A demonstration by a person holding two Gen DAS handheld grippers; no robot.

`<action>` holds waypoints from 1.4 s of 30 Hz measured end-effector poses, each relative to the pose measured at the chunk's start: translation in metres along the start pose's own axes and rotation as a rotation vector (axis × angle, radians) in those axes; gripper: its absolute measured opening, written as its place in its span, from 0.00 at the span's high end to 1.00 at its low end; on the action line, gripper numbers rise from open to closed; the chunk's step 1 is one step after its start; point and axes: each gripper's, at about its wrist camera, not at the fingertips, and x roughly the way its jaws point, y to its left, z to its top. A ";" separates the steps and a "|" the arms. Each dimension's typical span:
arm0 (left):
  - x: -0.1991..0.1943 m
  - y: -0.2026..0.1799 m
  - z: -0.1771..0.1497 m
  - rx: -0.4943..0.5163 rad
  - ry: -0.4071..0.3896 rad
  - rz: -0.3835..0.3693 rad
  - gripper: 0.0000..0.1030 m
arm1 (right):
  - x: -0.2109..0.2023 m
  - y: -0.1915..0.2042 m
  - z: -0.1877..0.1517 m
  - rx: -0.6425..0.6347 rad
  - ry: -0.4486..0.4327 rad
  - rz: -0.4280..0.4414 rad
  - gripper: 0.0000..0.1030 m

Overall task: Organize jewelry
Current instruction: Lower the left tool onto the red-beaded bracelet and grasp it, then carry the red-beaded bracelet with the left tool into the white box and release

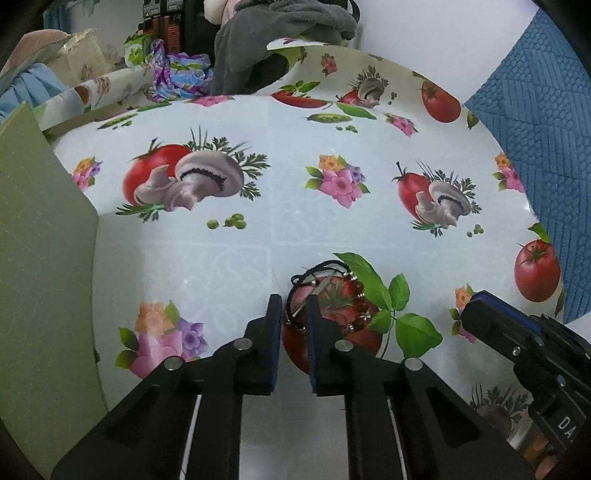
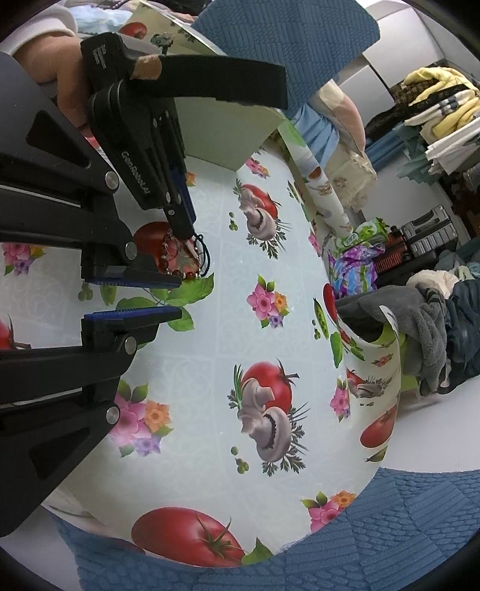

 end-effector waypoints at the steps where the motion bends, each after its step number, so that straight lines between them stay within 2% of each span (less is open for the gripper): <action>1: 0.000 -0.001 0.000 0.005 0.000 0.005 0.90 | 0.000 0.000 0.000 0.000 0.001 0.000 0.91; 8: -0.002 -0.002 -0.001 0.010 0.006 -0.002 0.96 | 0.002 0.002 -0.001 -0.007 0.006 -0.008 0.90; 21: -0.057 -0.006 -0.004 0.012 -0.097 -0.068 0.96 | 0.004 0.006 -0.003 -0.011 0.005 -0.013 0.90; 27: -0.063 0.005 -0.021 -0.012 -0.084 -0.091 0.96 | 0.008 0.014 -0.005 -0.034 0.022 0.002 0.90; 31: -0.059 0.013 -0.040 -0.036 -0.046 -0.109 0.96 | 0.015 0.023 -0.009 -0.061 0.050 0.015 0.90; 34: -0.058 0.017 -0.050 -0.044 -0.044 -0.097 0.96 | 0.019 0.028 -0.011 -0.076 0.070 0.029 0.90; 42: -0.080 0.027 -0.044 -0.075 -0.086 -0.112 0.96 | 0.009 0.045 -0.015 -0.098 0.077 0.005 0.90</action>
